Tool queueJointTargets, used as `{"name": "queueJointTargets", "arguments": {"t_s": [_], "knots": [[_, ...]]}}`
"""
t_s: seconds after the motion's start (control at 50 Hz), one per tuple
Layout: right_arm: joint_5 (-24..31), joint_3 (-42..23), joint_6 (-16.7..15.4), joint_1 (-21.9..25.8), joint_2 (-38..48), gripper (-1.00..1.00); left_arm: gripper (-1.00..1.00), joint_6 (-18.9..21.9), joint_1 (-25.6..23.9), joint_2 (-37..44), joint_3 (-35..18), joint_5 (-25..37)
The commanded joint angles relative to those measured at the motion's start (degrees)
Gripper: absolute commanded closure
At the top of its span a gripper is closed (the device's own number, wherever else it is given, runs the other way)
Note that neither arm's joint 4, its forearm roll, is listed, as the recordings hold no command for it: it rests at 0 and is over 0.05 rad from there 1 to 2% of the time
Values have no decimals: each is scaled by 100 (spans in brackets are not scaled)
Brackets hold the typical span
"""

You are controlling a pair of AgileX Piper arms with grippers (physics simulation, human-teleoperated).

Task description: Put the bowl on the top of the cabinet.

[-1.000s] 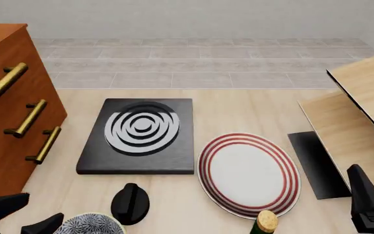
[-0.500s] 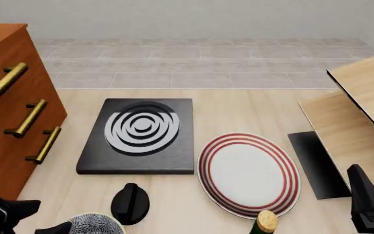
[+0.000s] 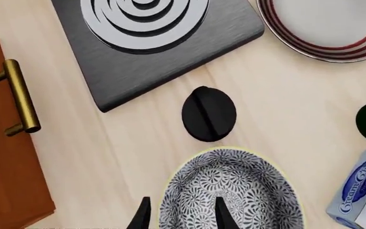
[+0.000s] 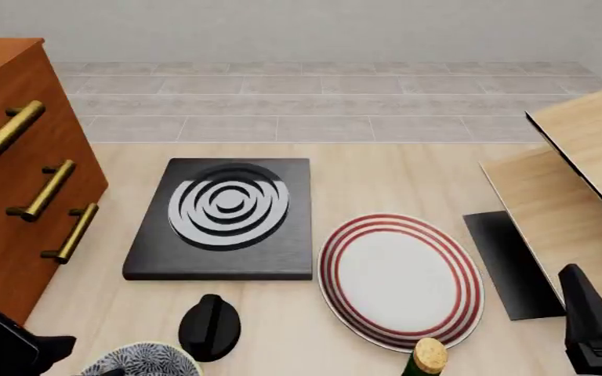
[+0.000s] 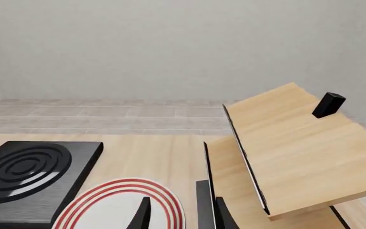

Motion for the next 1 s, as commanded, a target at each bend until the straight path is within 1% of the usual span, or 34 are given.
{"name": "queueJointTargets", "arguments": {"t_s": [0.02,0.32,0.38,0.44,0.58,0.62,0.9,1.0], "knots": [[1,0,0,0,0,-100,-100,-48,44,52,241,-144],[0,0,1,0,0,-100,-100,-28,130,194,463,-344],[0,0,1,-1,0,-100,-100,41,247,283,537,-463],[-1,0,1,1,0,-100,-100,25,252,292,582,-503],[-1,0,0,0,0,-100,-100,17,267,352,584,-550],[0,0,1,-1,0,-100,-100,32,317,444,669,-693],[-1,0,0,0,0,-100,-100,28,293,636,769,-933],[1,0,0,0,0,-100,-100,67,318,701,898,-1096]]}}
